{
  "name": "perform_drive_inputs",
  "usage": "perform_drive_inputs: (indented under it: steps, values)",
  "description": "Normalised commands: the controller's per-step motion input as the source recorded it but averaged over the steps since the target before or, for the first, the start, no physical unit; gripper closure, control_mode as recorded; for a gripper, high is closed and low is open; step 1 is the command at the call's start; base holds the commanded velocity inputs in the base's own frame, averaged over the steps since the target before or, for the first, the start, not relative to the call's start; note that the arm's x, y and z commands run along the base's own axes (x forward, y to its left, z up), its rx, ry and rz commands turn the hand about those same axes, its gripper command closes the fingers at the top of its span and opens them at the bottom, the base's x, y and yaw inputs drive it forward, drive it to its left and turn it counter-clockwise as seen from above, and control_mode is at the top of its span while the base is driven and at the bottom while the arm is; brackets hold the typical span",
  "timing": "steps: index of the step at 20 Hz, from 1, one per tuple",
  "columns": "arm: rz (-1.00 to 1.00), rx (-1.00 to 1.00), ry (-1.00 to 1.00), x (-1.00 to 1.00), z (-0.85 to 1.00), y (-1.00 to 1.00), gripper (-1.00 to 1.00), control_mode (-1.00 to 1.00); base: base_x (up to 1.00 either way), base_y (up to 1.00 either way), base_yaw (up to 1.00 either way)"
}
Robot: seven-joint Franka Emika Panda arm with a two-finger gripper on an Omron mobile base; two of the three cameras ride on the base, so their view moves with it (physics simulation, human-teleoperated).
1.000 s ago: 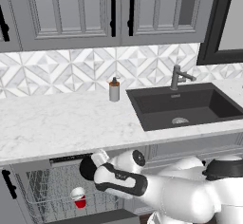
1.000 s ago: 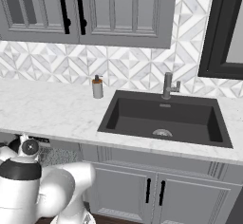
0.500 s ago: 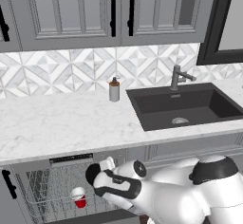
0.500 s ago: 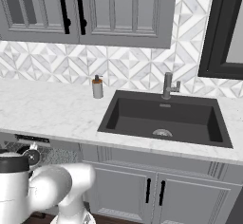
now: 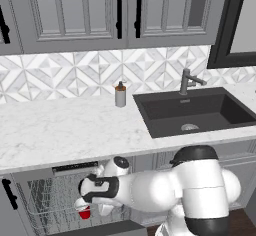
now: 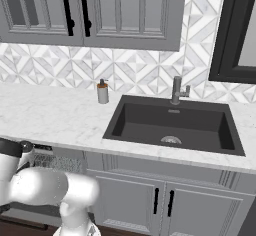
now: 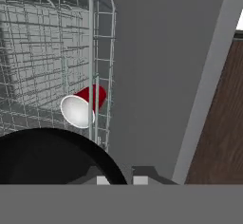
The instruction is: Pick up the cup and bowl from the counter, place them in the dishwasher, and close the dishwasher door.
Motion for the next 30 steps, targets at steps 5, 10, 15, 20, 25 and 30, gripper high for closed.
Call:
perform_drive_inputs:
  steps: [5,10,15,20,25,30]
  values:
    - [0.0,-0.11,0.0,0.27,-0.56,0.13,1.0,-1.0,0.0,0.0,0.0]
    - [0.0,-0.1,0.02,0.4,-0.64,0.08,1.0,-1.0,0.0,0.0,0.0]
    - [0.0,-0.09,0.05,0.26,-0.65,0.11,1.0,-1.0,0.0,0.0,0.0]
    - [0.01,-0.02,0.2,0.16,-0.5,0.24,1.0,-1.0,0.0,0.0,0.0]
    - [0.05,0.0,0.15,0.0,-0.6,0.43,1.0,-1.0,0.0,0.0,0.0]
    - [0.1,-0.01,0.01,0.0,-0.52,0.38,1.0,-1.0,0.0,0.0,0.0]
